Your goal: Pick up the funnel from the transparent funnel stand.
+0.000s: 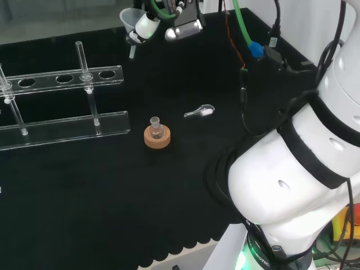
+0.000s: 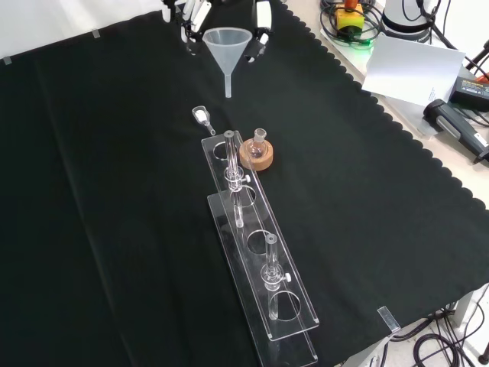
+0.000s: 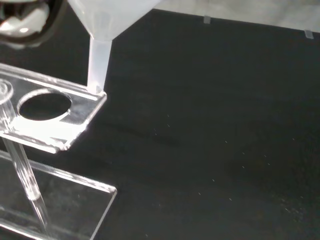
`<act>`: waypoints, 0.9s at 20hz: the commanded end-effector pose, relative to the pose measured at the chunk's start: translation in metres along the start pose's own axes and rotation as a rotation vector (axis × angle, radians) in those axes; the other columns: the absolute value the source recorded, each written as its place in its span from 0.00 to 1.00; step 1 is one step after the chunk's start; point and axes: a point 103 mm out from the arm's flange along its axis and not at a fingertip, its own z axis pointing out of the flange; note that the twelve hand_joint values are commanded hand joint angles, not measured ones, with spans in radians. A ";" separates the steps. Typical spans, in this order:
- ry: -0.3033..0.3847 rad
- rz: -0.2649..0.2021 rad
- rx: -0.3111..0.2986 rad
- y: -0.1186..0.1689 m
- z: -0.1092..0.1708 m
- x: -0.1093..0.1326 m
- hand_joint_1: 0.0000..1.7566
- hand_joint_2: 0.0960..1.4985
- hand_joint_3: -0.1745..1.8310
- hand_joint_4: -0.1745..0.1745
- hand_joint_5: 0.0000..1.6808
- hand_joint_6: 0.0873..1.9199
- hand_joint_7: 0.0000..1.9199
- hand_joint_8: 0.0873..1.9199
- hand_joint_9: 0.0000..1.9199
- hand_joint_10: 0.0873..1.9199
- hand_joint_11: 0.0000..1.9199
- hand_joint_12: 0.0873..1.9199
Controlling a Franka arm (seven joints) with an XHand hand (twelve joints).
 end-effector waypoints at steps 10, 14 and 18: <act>-0.040 0.012 0.033 -0.022 0.009 -0.011 0.51 0.30 0.47 0.84 0.57 0.23 0.65 0.06 0.46 0.11 0.00 0.60; -0.050 0.004 0.045 -0.022 0.008 -0.006 0.51 0.30 0.47 0.84 0.57 0.23 0.65 0.06 0.46 0.11 0.00 0.60; -0.056 0.018 0.046 -0.024 0.005 -0.003 0.51 0.30 0.47 0.84 0.57 0.23 0.66 0.06 0.46 0.11 0.00 0.60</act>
